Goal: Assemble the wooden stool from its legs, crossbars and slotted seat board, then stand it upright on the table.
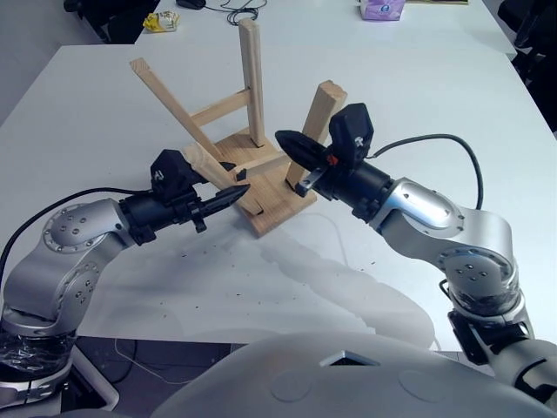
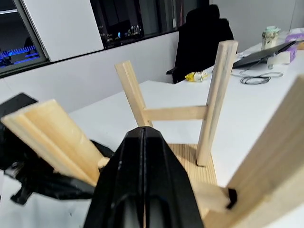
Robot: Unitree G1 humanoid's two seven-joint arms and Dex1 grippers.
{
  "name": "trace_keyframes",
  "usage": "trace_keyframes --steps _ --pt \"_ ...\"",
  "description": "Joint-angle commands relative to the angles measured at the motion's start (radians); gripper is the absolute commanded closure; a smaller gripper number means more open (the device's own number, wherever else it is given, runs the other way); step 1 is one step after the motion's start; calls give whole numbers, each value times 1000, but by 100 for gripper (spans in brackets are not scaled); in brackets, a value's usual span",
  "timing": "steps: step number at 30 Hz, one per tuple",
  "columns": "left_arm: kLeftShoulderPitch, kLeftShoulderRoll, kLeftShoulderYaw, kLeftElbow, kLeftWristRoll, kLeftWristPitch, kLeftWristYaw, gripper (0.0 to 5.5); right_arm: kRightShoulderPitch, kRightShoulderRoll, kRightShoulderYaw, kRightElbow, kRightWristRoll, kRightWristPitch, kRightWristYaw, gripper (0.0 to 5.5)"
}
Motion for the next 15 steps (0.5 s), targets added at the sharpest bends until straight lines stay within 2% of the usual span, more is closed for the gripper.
trace_keyframes --steps 1,6,10,15 --pt "22 39 -97 99 49 103 -51 345 -22 72 12 12 -74 -21 6 550" --pt "-28 47 -111 154 39 107 -94 345 -29 188 5 91 -145 -77 38 550" --pt "-24 48 -116 169 44 97 -115 345 30 121 96 178 -228 2 124 550" --pt "-36 53 -123 180 46 90 -137 345 82 87 125 162 -263 65 182 550"
